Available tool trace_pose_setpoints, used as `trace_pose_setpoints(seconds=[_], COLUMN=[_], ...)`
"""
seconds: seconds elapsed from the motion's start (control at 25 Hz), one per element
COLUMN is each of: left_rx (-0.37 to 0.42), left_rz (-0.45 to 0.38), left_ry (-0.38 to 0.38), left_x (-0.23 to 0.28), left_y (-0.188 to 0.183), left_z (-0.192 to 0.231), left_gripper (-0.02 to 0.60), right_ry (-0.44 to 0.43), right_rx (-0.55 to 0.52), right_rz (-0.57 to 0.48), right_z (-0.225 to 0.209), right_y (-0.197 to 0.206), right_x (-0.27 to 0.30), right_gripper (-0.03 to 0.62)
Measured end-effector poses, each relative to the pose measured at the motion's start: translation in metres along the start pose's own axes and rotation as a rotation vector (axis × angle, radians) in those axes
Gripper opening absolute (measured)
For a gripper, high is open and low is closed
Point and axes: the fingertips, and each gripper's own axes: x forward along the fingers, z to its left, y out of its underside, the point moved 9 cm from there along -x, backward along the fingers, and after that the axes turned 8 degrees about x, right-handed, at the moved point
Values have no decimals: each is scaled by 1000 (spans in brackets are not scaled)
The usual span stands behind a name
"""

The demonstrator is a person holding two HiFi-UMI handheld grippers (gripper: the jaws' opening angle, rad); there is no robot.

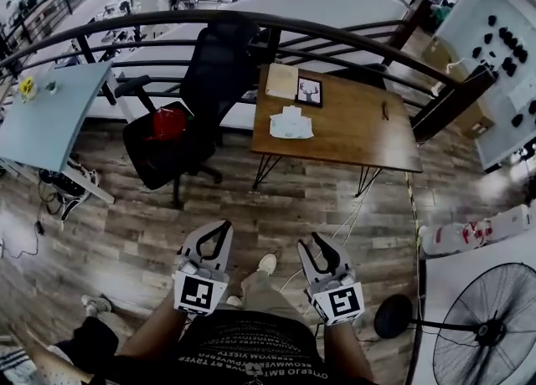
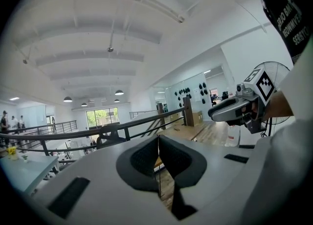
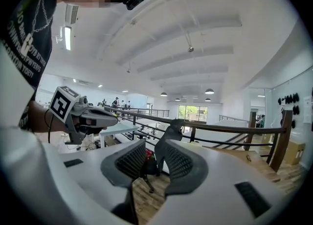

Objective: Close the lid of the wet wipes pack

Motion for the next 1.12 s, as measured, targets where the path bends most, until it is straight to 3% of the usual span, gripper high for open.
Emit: trace_pose_setpoints(seconds=[0.28, 0.92, 1.12], left_rx=[42, -35, 9], left_rz=[-5, 43, 71], left_ry=[-7, -46, -71], left_x=[56, 190, 218], left_y=[-17, -33, -45], left_z=[11, 30, 33], left_gripper=[29, 29, 29], right_ry=[-15, -89, -99], right_rx=[7, 43, 46], right_rz=[-9, 14, 11], right_z=[-46, -165, -197], right_y=[-8, -19, -27], right_x=[29, 104, 114], right_gripper=[129, 126, 126])
